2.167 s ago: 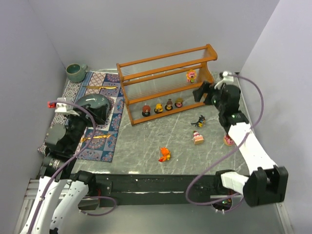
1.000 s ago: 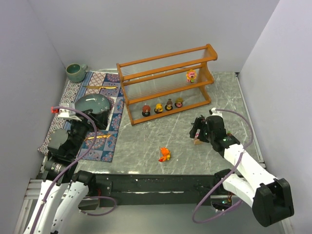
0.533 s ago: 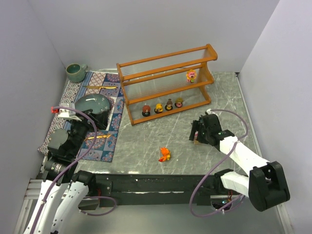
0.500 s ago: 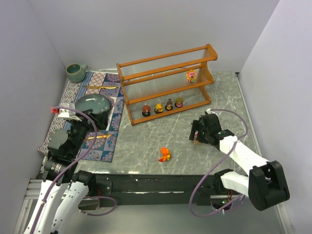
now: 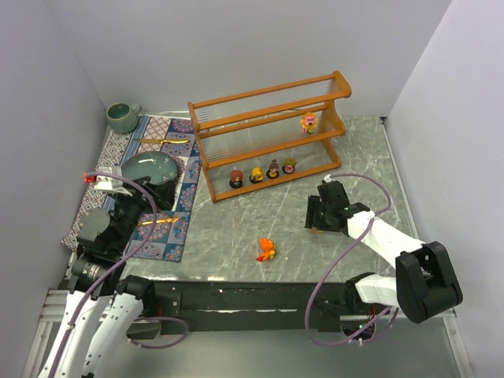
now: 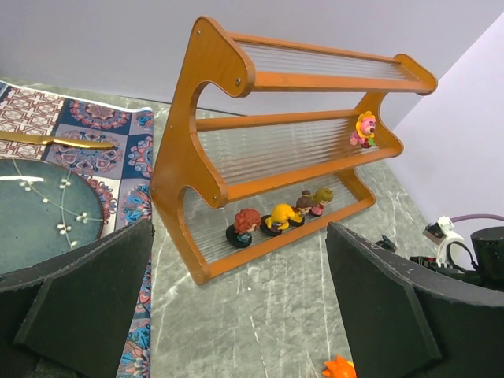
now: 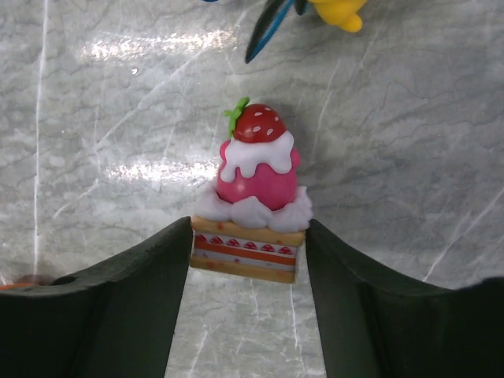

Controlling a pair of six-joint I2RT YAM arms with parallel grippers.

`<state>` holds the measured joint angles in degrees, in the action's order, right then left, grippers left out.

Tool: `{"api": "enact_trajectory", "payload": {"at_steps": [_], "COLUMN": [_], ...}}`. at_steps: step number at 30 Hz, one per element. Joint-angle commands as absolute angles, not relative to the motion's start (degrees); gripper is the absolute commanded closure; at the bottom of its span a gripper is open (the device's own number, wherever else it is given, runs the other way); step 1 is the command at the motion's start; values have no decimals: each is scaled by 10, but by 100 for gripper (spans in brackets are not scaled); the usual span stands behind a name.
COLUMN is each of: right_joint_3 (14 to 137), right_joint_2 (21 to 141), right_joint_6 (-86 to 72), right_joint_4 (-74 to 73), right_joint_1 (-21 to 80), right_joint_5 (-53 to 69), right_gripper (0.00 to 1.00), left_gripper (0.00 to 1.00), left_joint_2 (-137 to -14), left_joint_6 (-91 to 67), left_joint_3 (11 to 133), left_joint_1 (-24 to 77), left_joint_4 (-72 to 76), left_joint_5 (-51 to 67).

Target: Place and organize the plastic toys onto the shelf

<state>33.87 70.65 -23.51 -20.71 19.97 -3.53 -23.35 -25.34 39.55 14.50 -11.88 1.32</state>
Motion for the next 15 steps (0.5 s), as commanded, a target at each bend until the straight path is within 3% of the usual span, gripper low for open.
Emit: {"api": "enact_trajectory", "payload": {"at_steps": [1,2,8,11,15], "right_joint_3": [360,359,332,302,259], "right_joint_2": [699,698,649,603,550], "right_joint_6": [-231,-231,-235,-236,-252], "right_joint_4": [-205,-205,-164,-100,28], "right_joint_1": [207,208,217,219,221], "right_joint_5": [-42,-42,16,88,189], "right_gripper": [40,50,79,88,92], "left_gripper": [3,3,3,3,3], "left_joint_2": [-233,-233,-244,-258,-293], "left_joint_6": [-253,-253,-253,-255,-265], "left_joint_3": [392,392,388,386,387], "left_joint_1": [147,147,147,148,148], "left_joint_4": [-105,-106,-96,-80,-68], "left_joint_5": [27,29,70,118,190]}}
